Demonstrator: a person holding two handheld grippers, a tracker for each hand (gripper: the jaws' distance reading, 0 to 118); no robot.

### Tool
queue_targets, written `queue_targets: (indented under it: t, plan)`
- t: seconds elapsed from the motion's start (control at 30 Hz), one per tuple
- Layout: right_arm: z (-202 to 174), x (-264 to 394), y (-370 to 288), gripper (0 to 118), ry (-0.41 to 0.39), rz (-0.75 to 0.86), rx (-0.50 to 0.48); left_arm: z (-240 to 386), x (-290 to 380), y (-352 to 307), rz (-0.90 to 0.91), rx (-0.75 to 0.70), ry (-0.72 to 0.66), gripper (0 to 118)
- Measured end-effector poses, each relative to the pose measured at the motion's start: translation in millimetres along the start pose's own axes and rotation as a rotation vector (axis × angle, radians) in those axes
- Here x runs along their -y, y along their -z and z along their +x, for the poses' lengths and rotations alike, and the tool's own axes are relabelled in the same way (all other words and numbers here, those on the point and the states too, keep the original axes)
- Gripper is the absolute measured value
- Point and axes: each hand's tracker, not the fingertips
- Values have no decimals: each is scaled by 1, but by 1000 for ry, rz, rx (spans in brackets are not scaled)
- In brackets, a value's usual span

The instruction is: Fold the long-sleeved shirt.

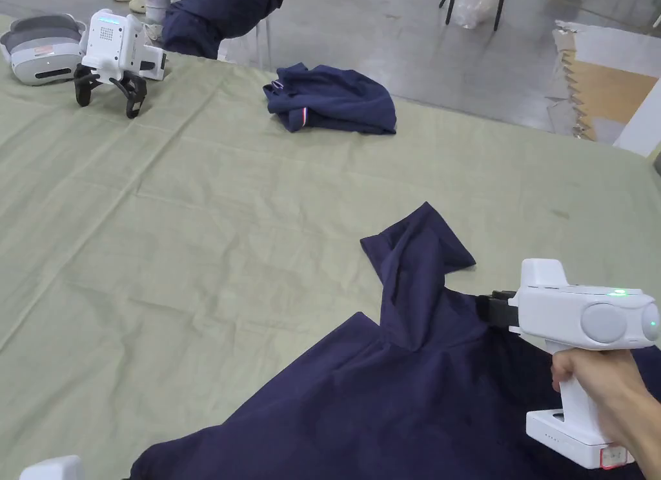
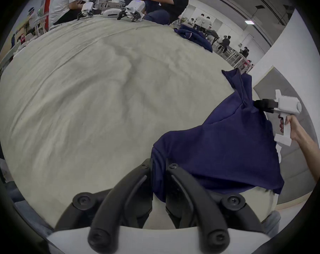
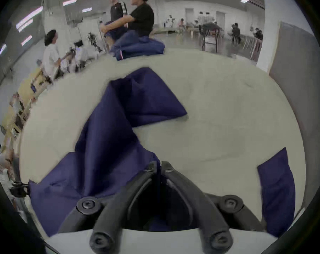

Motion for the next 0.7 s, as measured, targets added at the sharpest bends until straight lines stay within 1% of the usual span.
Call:
queue_targets:
  t: [0.1, 0.13, 0.17, 0.2, 0.23, 0.27, 0.33, 0.4, 0.47, 0.67, 0.7]
  plan:
    - [-1, -1, -68, 2, 65, 124, -25, 7, -5, -27, 81, 55, 4, 17]
    - [-2, -3, -97, 1, 84, 172, -53, 11, -9, -40, 123, 79, 8, 17]
    - [5, -4, -116, 1, 96, 207, -70, 16, -13, -52, 153, 99, 20, 17]
    - [4, -4, -137, 1, 96, 244, -73, 21, -17, -62, 177, 113, 32, 17]
    - [2, -6, -163, 1, 93, 278, -76, 27, -22, -77, 219, 123, 53, 17]
    - [-1, -8, -192, 1, 61, 310, -67, 35, -29, -91, 259, 139, 74, 17]
    - [-10, -16, -238, 1, 14, 364, -26, 48, -45, -115, 327, 159, 111, 17]
    - [-17, -26, -291, 1, -17, 438, 13, 59, -67, -140, 415, 188, 137, 17]
    - [-19, -41, -337, 1, -3, 523, 16, 74, -94, -164, 479, 192, 160, 17]
    - [-39, -90, -465, 1, -53, 730, 71, 127, -181, -248, 675, 269, 236, 17]
    - [-43, -100, -482, 1, -57, 759, 88, 138, -196, -264, 709, 260, 252, 17]
